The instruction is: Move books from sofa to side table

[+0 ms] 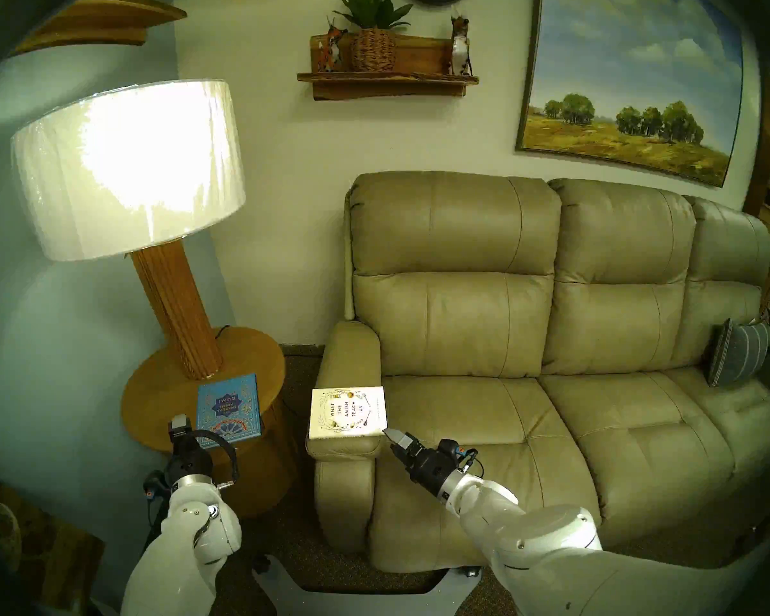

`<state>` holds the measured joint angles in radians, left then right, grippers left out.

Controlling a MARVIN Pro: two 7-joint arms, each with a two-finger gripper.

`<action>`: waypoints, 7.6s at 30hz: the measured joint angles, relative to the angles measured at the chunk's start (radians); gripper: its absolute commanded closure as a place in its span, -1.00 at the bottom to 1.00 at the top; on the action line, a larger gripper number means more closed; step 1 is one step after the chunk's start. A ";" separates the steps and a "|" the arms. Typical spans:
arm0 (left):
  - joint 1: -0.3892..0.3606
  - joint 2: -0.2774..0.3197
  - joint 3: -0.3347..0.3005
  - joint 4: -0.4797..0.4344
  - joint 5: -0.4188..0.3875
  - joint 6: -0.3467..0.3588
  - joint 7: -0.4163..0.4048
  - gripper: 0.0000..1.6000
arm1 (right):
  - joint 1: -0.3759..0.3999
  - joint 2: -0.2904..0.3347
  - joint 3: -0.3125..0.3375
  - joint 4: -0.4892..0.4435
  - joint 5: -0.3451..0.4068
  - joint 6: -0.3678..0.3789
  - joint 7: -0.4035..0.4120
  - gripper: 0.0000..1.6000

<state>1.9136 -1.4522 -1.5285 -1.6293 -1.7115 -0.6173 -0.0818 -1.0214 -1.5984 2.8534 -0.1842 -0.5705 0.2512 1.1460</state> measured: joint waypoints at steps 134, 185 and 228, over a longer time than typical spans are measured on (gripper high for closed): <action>-0.269 -0.094 -0.088 0.237 -0.252 0.142 -0.299 1.00 | -0.017 -0.121 0.013 0.038 0.054 -0.011 0.222 -1.00; -0.421 0.032 -0.054 0.250 -0.309 -0.071 0.442 -1.00 | -0.056 -0.054 0.027 0.067 0.086 -0.013 0.260 -1.00; -0.320 0.006 -0.089 0.057 -0.358 -0.136 0.579 -1.00 | -0.057 -0.052 0.027 0.076 0.088 -0.026 0.263 -1.00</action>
<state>1.5941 -1.4466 -1.6174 -1.5722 -2.0698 -0.7535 0.4969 -1.0784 -1.6502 2.8807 -0.1079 -0.4821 0.2254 1.4093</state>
